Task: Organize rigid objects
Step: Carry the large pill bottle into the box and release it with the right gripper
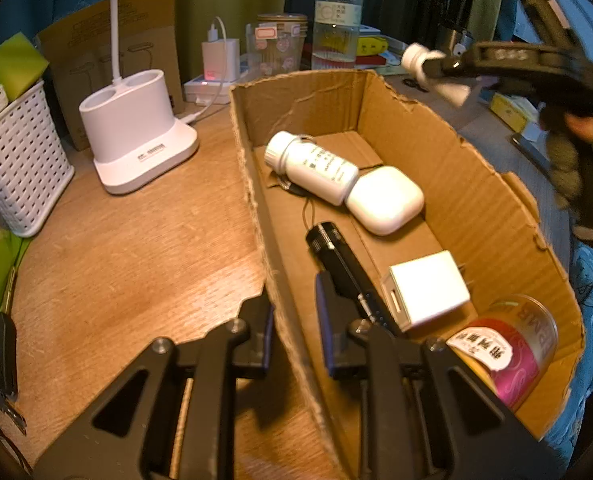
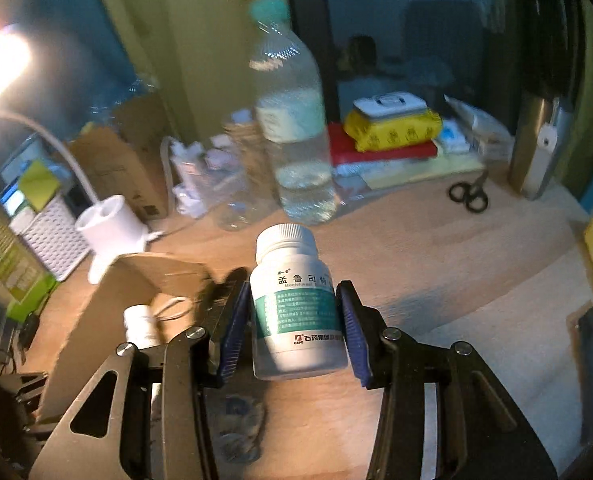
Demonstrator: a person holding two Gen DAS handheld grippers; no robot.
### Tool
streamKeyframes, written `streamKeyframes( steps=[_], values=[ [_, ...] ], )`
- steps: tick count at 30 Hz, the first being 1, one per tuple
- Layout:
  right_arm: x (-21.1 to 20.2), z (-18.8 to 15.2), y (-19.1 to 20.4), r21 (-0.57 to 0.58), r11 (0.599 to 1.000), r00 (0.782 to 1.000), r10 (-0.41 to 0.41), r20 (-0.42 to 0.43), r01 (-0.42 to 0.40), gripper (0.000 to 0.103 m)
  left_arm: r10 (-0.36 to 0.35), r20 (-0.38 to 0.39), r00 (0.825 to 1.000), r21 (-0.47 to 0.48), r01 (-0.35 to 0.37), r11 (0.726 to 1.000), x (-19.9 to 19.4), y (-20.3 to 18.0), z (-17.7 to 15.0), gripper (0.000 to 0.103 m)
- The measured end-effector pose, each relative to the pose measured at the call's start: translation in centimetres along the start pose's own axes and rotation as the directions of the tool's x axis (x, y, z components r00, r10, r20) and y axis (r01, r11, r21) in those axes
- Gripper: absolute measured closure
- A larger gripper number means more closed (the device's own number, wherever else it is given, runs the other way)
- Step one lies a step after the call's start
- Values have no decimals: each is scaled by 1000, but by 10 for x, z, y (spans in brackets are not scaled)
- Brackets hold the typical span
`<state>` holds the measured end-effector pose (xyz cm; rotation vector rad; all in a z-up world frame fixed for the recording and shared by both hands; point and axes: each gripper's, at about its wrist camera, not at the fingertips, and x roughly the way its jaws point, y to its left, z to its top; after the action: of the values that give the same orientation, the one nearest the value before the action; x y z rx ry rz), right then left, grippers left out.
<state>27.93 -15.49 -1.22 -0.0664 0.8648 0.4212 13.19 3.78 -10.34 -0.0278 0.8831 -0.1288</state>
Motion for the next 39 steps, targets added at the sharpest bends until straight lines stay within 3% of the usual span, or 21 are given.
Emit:
streamKeyframes(
  steps=[9,16,26,39],
  values=[
    [-45,-23,60,-79,994,995,84,60,-79,56,0,0,1000,0,0,1000,0,0,0,84],
    [-51,-49,101,-140,982,991,135,23,-130,56,0,0,1000,0,0,1000,0,0,0,84],
    [-33,-66,109,-124,980,988,153,-37,-156,56,0,0,1000,0,0,1000,0,0,0,84],
    [-32,-66,109,-122,982,989,140,-47,-145,56,0,0,1000,0,0,1000,0,0,0,84]
  ],
)
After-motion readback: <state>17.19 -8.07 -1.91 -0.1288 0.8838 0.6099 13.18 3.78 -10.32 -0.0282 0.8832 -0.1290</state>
